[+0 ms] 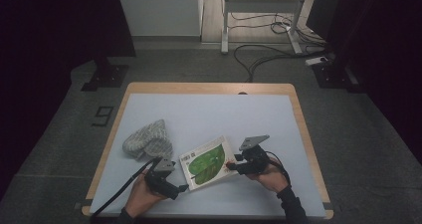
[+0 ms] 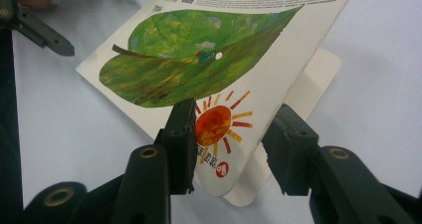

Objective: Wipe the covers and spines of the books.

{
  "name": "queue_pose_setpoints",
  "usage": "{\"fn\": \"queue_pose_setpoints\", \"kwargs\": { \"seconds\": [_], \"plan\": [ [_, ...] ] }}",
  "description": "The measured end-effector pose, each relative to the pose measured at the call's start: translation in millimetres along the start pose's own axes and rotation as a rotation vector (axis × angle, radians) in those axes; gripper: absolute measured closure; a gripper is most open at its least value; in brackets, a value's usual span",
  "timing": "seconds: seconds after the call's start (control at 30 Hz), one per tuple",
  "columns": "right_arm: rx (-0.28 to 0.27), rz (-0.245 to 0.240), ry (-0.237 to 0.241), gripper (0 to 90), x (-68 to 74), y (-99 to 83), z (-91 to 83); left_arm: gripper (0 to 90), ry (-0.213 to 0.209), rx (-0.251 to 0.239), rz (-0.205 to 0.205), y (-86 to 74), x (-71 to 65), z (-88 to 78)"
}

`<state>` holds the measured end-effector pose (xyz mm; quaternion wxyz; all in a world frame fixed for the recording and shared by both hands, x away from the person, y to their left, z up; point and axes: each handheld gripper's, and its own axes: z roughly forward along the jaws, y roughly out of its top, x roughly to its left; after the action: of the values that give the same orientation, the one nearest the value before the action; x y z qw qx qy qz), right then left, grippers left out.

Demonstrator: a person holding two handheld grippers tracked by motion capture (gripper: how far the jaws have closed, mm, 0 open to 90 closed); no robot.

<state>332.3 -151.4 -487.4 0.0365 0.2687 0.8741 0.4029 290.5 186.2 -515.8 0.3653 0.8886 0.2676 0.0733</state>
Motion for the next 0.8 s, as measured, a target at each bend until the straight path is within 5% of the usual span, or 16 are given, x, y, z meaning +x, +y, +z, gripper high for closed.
{"fn": "queue_pose_setpoints", "kwargs": {
  "seconds": [0.8],
  "plan": [
    [-0.013, 0.006, 0.013, 67.7, 0.9, -21.7, -8.6, 6.4, -0.096, -0.052, -0.039, 9.6, 5.5, 11.2]
  ]
}}
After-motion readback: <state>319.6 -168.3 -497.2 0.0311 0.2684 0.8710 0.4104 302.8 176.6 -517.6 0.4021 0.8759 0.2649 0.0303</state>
